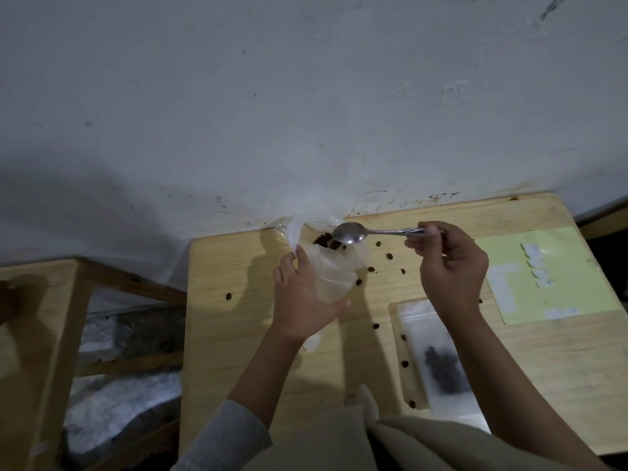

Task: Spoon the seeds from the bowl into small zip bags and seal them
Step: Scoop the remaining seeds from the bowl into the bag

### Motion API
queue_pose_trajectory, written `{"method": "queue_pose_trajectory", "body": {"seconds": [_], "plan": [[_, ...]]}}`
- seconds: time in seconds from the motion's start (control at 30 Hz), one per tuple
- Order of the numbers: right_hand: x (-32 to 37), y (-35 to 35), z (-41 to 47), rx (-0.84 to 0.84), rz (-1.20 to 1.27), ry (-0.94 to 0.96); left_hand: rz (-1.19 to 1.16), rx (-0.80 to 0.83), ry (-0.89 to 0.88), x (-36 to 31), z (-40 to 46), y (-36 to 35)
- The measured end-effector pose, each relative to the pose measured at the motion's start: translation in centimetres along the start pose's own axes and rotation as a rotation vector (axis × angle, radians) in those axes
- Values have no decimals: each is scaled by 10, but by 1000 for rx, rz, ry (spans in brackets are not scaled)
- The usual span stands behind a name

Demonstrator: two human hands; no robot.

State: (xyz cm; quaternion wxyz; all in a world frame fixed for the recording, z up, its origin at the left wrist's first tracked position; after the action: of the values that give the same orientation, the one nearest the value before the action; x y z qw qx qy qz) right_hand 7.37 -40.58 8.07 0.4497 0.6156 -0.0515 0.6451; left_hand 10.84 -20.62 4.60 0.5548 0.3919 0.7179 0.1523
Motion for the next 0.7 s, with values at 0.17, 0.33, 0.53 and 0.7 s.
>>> {"method": "queue_pose_trajectory", "body": {"seconds": [0.17,0.33,0.53,0.7], "plan": [[-14,-19,-19,1,-244,271,-81,25,-63,-3,-4,0],[-26,-40,-33,-133,-424,350,-102,19,-148,-10,-10,-2],[-27,-55,-33,-88,-405,237,-137,7,-213,-15,-15,-7],[-36,-59,-22,-54,-122,-446,-167,16,-208,-13,-10,-3]]}}
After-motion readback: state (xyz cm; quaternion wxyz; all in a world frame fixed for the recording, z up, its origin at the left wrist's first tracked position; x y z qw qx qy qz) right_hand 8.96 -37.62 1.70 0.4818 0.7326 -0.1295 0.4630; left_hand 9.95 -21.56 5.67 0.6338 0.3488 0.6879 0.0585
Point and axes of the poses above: each hand's wrist, its own z-axis towards the middle knuckle, its own y-axis out of the back of the hand, x = y × z, the point moved 1 cm from there along z, towards the middle knuckle, and after that the axes turned 14 degrees about -z, right-handed, at the moved point
